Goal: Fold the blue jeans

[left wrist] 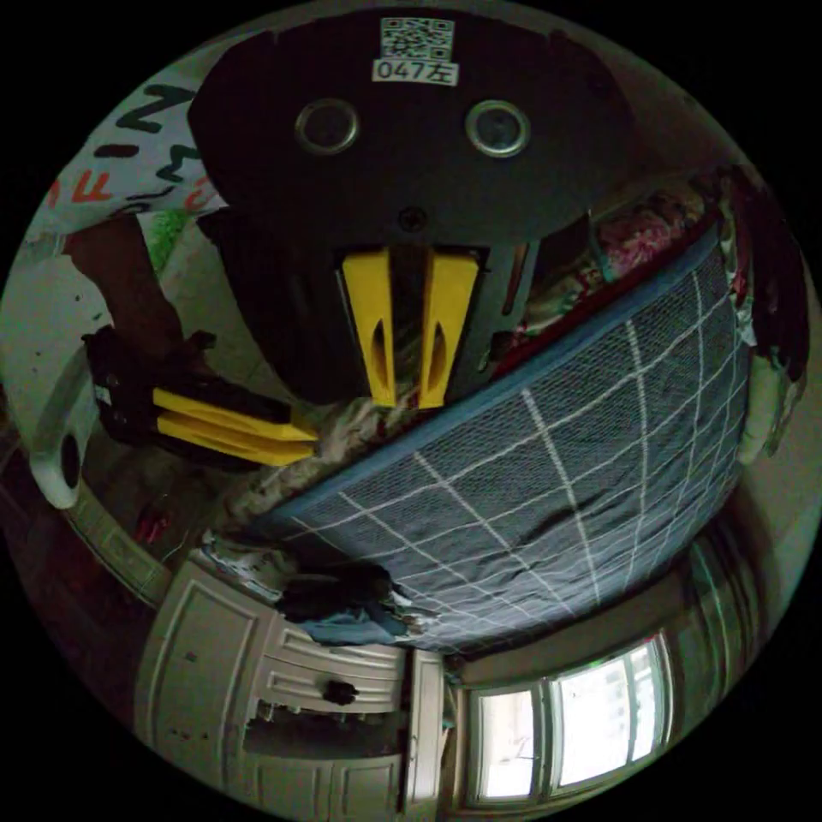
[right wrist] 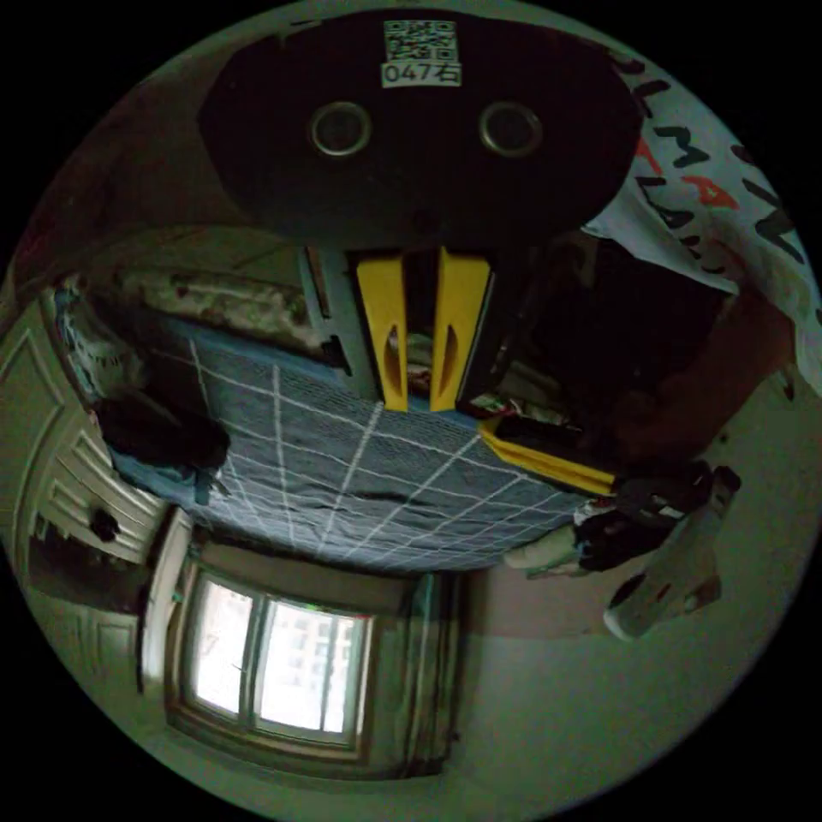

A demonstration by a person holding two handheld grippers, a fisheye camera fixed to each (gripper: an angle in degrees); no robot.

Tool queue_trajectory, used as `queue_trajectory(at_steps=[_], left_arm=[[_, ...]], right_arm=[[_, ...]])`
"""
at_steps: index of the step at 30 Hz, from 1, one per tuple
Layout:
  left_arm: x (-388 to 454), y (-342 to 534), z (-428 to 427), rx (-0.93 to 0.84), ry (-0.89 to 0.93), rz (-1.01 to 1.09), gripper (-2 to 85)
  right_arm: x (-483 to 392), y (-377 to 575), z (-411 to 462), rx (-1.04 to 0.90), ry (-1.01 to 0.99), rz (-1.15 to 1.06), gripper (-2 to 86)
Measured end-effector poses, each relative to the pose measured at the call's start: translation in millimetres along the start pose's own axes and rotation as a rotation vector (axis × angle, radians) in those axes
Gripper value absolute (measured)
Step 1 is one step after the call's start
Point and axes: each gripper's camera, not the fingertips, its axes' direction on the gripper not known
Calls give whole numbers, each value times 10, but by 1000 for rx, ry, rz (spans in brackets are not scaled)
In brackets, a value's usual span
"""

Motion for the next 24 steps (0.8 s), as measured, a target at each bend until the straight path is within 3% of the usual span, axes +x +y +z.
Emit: queue_trajectory(at_steps=[5,11,21,24], left_arm=[[218,69,313,33,38,16,105],[333,112,709,110,-16,-49,52],[212,56,1397,129,-96,-208,-9],[49,155,1618,183,70,-298,-10]], right_arm=[[53,429,-200,61,7,76,17],[-216,654,-282,124,341,24,-3],[-271,1049,51,49,496,-40,-5],[-266,1090,64,42,481,-59,-5]])
